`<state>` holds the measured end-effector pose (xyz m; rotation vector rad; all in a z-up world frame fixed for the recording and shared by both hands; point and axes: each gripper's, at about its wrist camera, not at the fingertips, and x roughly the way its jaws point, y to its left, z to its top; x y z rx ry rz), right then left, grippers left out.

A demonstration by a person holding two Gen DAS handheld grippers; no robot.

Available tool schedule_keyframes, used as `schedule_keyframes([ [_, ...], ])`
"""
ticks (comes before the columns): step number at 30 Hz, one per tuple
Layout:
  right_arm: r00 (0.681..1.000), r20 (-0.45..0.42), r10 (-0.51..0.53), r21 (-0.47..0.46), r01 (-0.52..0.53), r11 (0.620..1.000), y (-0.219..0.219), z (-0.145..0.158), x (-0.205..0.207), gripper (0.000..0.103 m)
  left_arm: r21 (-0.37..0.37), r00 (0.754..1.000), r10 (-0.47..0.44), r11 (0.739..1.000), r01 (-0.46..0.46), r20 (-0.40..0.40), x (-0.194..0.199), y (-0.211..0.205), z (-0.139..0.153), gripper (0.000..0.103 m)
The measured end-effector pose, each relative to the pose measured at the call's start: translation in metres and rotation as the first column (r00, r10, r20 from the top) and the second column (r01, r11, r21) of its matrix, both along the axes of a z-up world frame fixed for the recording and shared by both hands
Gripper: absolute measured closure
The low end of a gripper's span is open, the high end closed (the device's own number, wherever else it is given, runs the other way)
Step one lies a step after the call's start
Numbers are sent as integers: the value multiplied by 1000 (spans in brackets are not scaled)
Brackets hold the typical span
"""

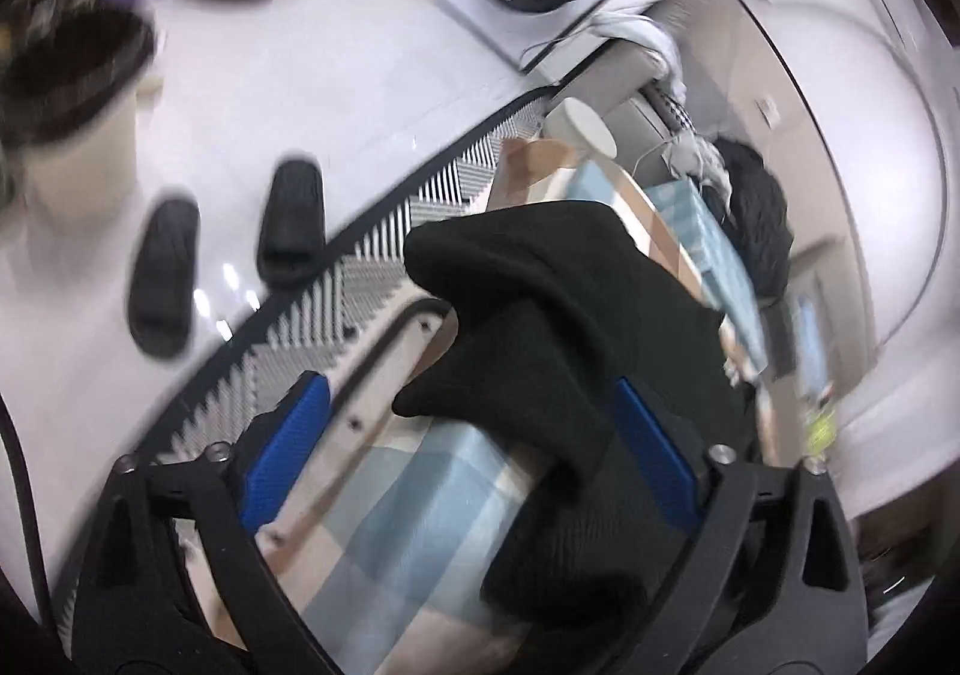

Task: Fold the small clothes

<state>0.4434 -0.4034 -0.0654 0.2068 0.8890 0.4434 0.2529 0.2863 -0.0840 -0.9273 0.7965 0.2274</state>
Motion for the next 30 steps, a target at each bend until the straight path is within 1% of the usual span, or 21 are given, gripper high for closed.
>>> schedule_keyframes([
  [2, 1000, -1, -5, -16, 5, 1000, 0, -3, -3, 40, -116, 999, 0, 993, -4, -34, 8, 14, -21, 28],
  [3, 1000, -12, -2, -23, 2, 1000, 1, -4, -4, 40, -142, 999, 4, 990, -10, -48, 10, 16, -29, 31],
  [6, 1000, -13, -3, -33, 2, 999, 3, -5, -8, 40, -254, 996, -14, 967, -9, -88, 18, 22, -57, 33],
  [7, 1000, -11, 0, -35, 0, 999, 4, -4, -9, 40, -307, 995, -20, 952, -12, -101, 19, 23, -68, 33],
  [9, 1000, 0, -1, -35, 1, 999, 5, -1, -10, 40, -382, 996, -26, 924, -10, -90, 22, 21, -84, 33],
  [11, 1000, 11, -6, -32, 6, 999, 3, 1, -11, 40, -472, 997, -23, 881, -14, -73, 25, 19, -100, 34],
  [13, 1000, 12, -18, -30, 18, 999, 2, 2, -11, 40, -533, 998, -29, 846, -3, -51, 30, 19, -113, 37],
  [15, 1000, 12, -24, -27, 25, 999, 1, 2, -11, 40, -551, 1000, -16, 834, 0, -24, 33, 17, -116, 46],
  [16, 1000, 13, -25, -28, 25, 999, 0, 1, -11, 40, -550, 1000, -13, 835, 7, -6, 34, 18, -116, 58],
  [18, 999, 17, -33, -29, 33, 999, 0, 1, -13, 40, -487, 1000, -7, 874, 8, 6, 35, 14, -106, 66],
  [20, 999, 15, -34, -25, 34, 999, -1, 0, -13, 40, -419, 999, 18, 908, -5, 28, 32, 11, -95, 85],
  [22, 999, 16, -40, -23, 41, 999, -2, -1, -15, 40, -358, 998, 43, 934, -24, 46, 29, 6, -82, 95],
  [23, 999, 14, -42, -20, 42, 999, -2, -2, -16, 40, -298, 997, 55, 954, -36, 57, 26, 4, -73, 99],
  [24, 999, 12, -41, -18, 41, 999, -3, -3, -16, 40, -239, 996, 57, 970, -39, 69, 24, 2, -61, 99],
  [25, 999, 10, -41, -17, 41, 999, -3, -3, -17, 40, -148, 995, 60, 988, -49, 76, 23, -6, -49, 100],
  [27, 999, 5, -42, -15, 42, 999, -4, -5, -18, 40, -31, 993, 58, 998, -55, 101, 22, -19, -21, 101],
  [28, 999, 4, -43, -13, 43, 999, -4, -5, -19, 40, 46, 993, 49, 997, -54, 109, 22, -27, -3, 101],
  [29, 999, 4, -46, -11, 46, 999, -5, -6, -20, 40, 138, 992, 29, 989, -47, 124, 25, -40, 13, 101],
  [30, 999, 3, -47, -9, 47, 999, -6, -6, -21, 40, 227, 991, 9, 973, -40, 134, 28, -54, 30, 101],
])
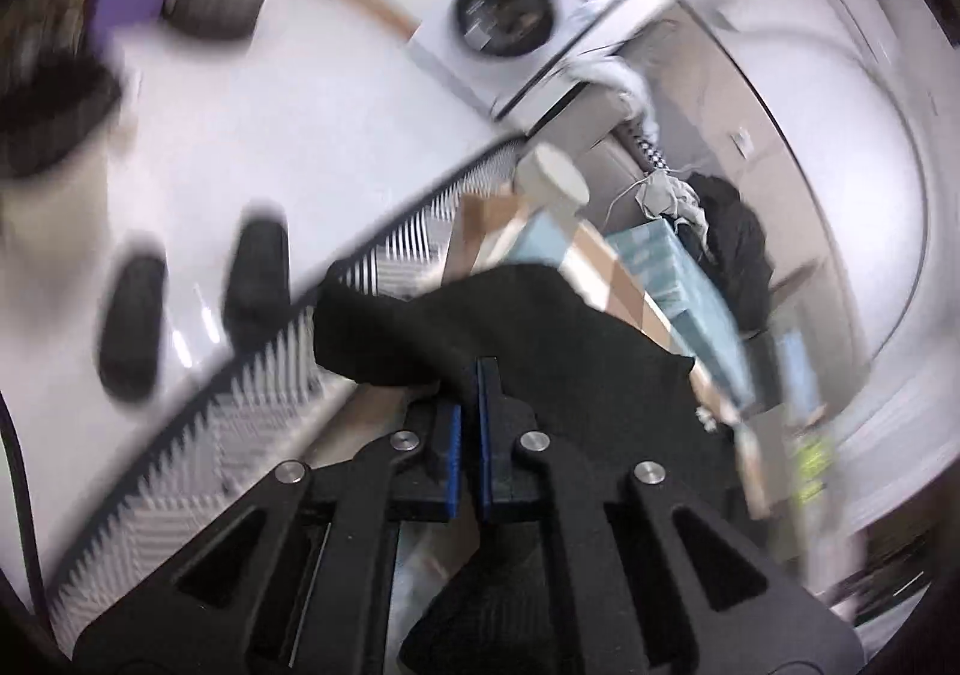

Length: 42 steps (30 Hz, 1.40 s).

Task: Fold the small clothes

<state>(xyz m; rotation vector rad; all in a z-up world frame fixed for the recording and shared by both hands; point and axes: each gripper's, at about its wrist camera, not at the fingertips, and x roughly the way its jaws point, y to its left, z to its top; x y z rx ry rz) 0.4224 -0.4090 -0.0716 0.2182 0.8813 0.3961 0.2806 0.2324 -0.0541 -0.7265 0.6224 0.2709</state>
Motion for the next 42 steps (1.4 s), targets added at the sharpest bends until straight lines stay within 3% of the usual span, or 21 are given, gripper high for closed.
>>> schedule_keyframes([
  [2, 1000, -4, -3, 3, 3, 1000, -2, -2, -1, 40, 205, 998, -53, 978, 47, 26, 9, -40, 39, 101],
  [3, 1000, -8, -4, 5, 4, 1000, -3, -3, -2, 40, 301, 995, -95, 950, 81, 32, 15, -62, 57, 101],
  [4, 1000, -10, -5, 6, 5, 1000, -4, -4, -2, 40, 403, 984, -174, 903, 146, 34, 22, -95, 72, 101],
  [5, 1000, -12, -6, 8, 7, 1000, -6, -5, -3, 40, 457, 968, -250, 864, 213, 20, 29, -120, 82, 101],
  [6, 1000, -15, -10, 7, 10, 1000, -7, -6, -2, 40, 515, 938, -348, 802, 303, -11, 34, -153, 89, 101],
  [8, 1000, -22, -18, 6, 18, 1000, -9, -6, -2, 40, 545, 868, -486, 702, 458, -104, 40, -197, 91, 94],
  [9, 999, -25, -23, 7, 23, 1000, -11, -6, -1, 40, 533, 850, -509, 685, 497, -138, 40, -213, 89, 90],
  [10, 999, -25, -30, 9, 30, 1000, -13, -6, -1, 40, 499, 833, -530, 684, 532, -160, 39, -222, 82, 70],
  [11, 999, -23, -35, 12, 36, 999, -15, -6, -2, 39, 471, 826, -541, 693, 545, -159, 37, -223, 79, 43],
  [12, 999, -21, -39, 14, 39, 999, -16, -6, -2, 39, 435, 826, -546, 716, 546, -138, 32, -221, 77, 35],
  [15, 999, -20, -38, 17, 38, 999, -17, -6, -4, 38, 342, 854, -514, 790, 508, -81, 22, -194, 66, 32],
  [18, 999, -19, -30, 25, 31, 999, -15, -7, -3, 38, 283, 909, -412, 866, 412, -62, 17, -161, 59, 29],
  [21, 999, -23, -24, 33, 24, 999, -13, -9, -2, 38, 188, 926, -375, 907, 378, -54, 14, -123, 39, 29],
  [23, 999, -26, -24, 34, 24, 999, -13, -10, -2, 38, 140, 929, -362, 919, 369, -73, 14, -108, 17, 29],
  [28, 999, -29, -30, 35, 31, 999, -14, -9, -5, 38, 72, 899, -420, 900, 430, -125, 49, -130, -9, 35],
  [30, 999, -31, -38, 37, 39, 999, -16, -9, -6, 38, 104, 894, -393, 901, 421, -214, 64, -139, -20, 56],
  [32, 998, -32, -45, 36, 47, 998, -17, -9, -7, 38, 84, 886, -401, 899, 429, -234, 74, -144, -30, 98],
  [35, 998, -31, -53, 39, 54, 998, -18, -8, -7, 38, 125, 887, -417, 887, 445, -199, 82, -156, -26, 100],
  [37, 998, -19, -58, 38, 59, 998, -19, -4, -7, 38, 159, 874, -457, 862, 481, -165, 85, -172, -12, 100],
  [40, 998, -7, -64, 38, 64, 997, -23, 1, -7, 38, 196, 819, -561, 795, 574, -119, 85, -210, 9, 99],
  [42, 998, -3, -70, 30, 70, 997, -25, 3, -8, 38, 210, 790, -602, 763, 612, -114, 80, -230, 17, 91],
])
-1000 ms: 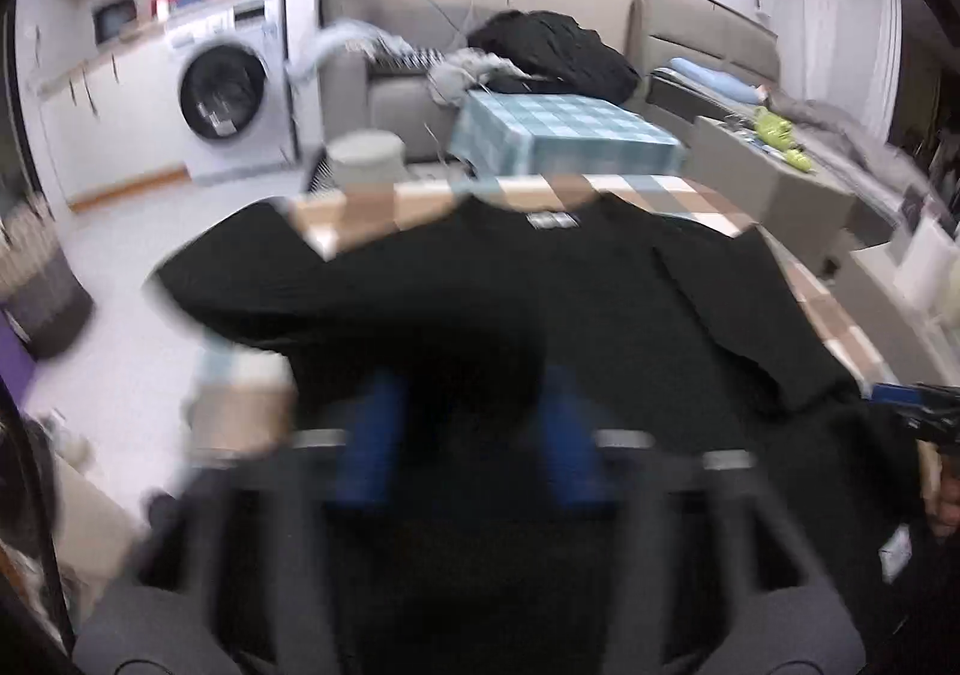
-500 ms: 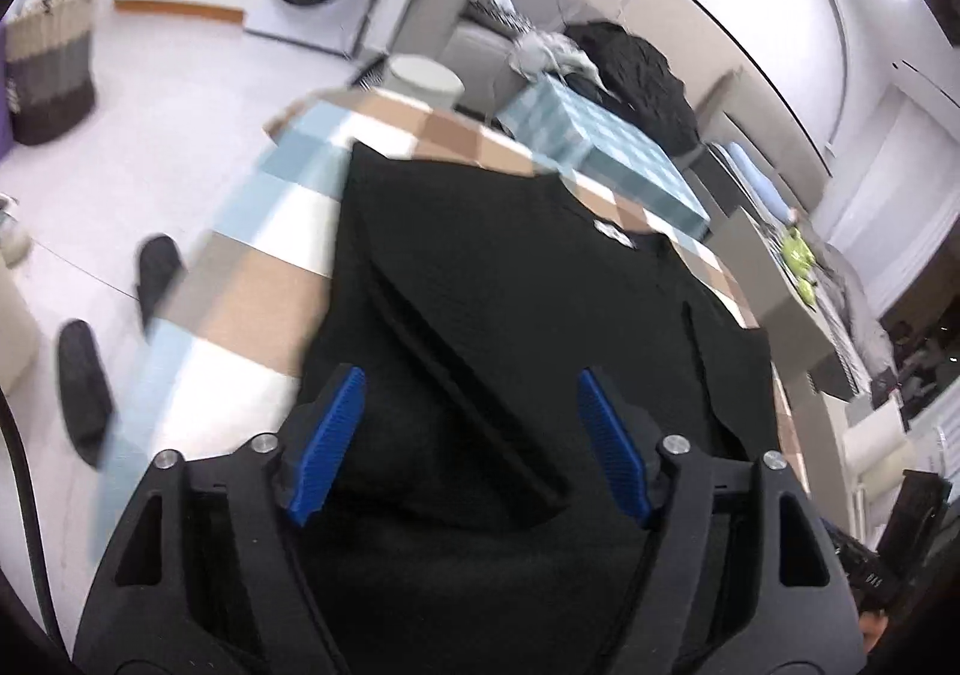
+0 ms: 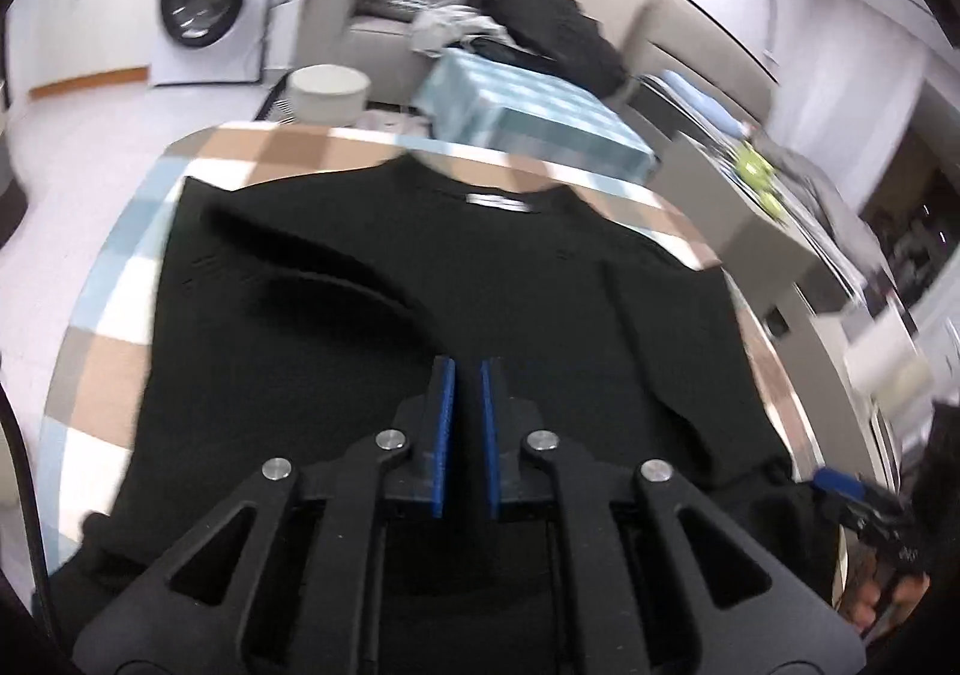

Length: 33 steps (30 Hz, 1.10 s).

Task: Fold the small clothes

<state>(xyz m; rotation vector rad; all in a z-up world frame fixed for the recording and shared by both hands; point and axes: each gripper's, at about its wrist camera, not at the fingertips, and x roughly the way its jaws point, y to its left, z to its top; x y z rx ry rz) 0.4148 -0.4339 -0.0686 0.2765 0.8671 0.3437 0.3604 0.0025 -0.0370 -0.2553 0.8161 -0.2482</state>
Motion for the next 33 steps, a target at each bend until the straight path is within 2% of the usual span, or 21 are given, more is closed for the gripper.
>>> schedule_keyframes([
  [1, 1000, 1, -3, -2, 3, 1000, -1, 1, 0, 38, -4, 1000, -17, 1000, 17, 4, -2, -4, 3, 77],
  [2, 1000, 1, -7, -2, 7, 1000, -3, 1, 0, 38, 5, 1000, -23, 1000, 23, 15, -8, -7, 6, 56],
  [4, 1000, 5, -12, 3, 12, 1000, -7, 2, -2, 37, 24, 998, -2, 1000, 1, 57, -17, -5, 11, 38],
  [5, 1000, 5, -13, 2, 13, 1000, -8, 3, -2, 37, 27, 997, -3, 1000, 1, 82, -23, -2, 14, 32],
  [7, 1000, 7, -18, -1, 18, 1000, -10, 2, -4, 37, 32, 996, 8, 999, -10, 84, -29, 4, 18, 31],
  [13, 1000, 0, -25, -9, 25, 1000, -14, 1, -7, 37, -3, 993, 119, 993, -119, 13, -49, 47, 6, 31],
  [18, 997, -12, -70, -30, 70, 997, -36, -3, -14, 37, 75, 977, 214, 974, -214, 7, -89, 82, 2, 31],
  [20, 997, -22, -76, -21, 75, 997, -45, -6, -17, 35, 109, 966, 258, 960, -258, 10, -109, 98, -1, 24],
  [22, 996, -59, -63, -8, 63, 998, -50, -14, -16, 31, 129, 954, 301, 945, -300, 11, -130, 113, -6, 22],
  [24, 994, -102, -49, 4, 49, 999, -50, -23, -14, 30, 137, 942, 334, 934, -329, -18, -144, 126, -16, 22],
  [26, 992, -122, -20, 42, 25, 999, -48, -28, -16, 30, 125, 934, 349, 933, -339, -73, -156, 139, -28, 22],
  [29, 989, -141, 38, 103, -23, 994, -42, -32, -22, 30, 76, 931, 350, 936, -343, -105, -168, 149, -38, 22],
  [33, 988, -126, 87, 46, -82, 996, -27, -34, -29, 32, 56, 939, 330, 944, -325, -103, -171, 148, -44, 25],
])
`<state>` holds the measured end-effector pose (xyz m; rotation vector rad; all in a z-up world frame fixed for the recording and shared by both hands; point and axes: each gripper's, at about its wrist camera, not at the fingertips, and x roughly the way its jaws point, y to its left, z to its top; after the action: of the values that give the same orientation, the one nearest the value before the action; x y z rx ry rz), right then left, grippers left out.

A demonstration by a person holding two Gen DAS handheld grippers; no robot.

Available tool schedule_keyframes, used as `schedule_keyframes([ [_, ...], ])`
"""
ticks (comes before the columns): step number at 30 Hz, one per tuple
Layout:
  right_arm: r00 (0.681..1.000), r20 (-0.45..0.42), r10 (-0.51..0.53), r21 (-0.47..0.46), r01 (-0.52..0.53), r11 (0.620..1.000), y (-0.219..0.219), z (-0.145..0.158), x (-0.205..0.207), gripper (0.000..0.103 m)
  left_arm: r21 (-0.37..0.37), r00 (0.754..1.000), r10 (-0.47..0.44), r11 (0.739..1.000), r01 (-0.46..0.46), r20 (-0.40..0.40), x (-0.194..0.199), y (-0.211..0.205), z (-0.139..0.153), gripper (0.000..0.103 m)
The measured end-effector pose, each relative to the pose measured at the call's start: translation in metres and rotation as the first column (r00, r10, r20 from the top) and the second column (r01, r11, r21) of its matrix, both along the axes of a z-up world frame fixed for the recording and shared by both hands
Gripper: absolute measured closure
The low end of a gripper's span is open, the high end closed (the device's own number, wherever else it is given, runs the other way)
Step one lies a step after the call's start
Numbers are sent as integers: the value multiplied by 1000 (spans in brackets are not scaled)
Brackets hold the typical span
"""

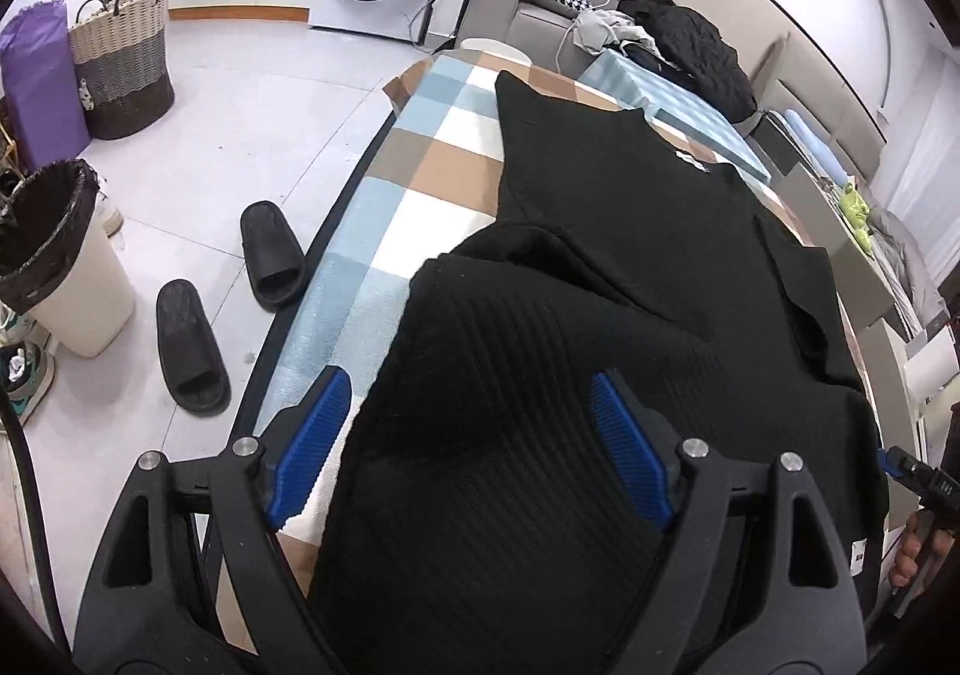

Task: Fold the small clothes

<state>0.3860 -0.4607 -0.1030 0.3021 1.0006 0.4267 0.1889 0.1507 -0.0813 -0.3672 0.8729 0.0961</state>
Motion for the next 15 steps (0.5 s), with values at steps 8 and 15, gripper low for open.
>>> schedule_keyframes([
  [8, 985, 160, -70, -81, 84, 993, -8, 22, 14, 102, 54, 999, -16, 998, 14, 41, 11, -12, 7, 96],
  [15, 966, 76, -246, -41, 249, 968, -62, 18, 53, 99, 43, 999, -1, 999, -1, 46, 16, -9, 17, 96],
])
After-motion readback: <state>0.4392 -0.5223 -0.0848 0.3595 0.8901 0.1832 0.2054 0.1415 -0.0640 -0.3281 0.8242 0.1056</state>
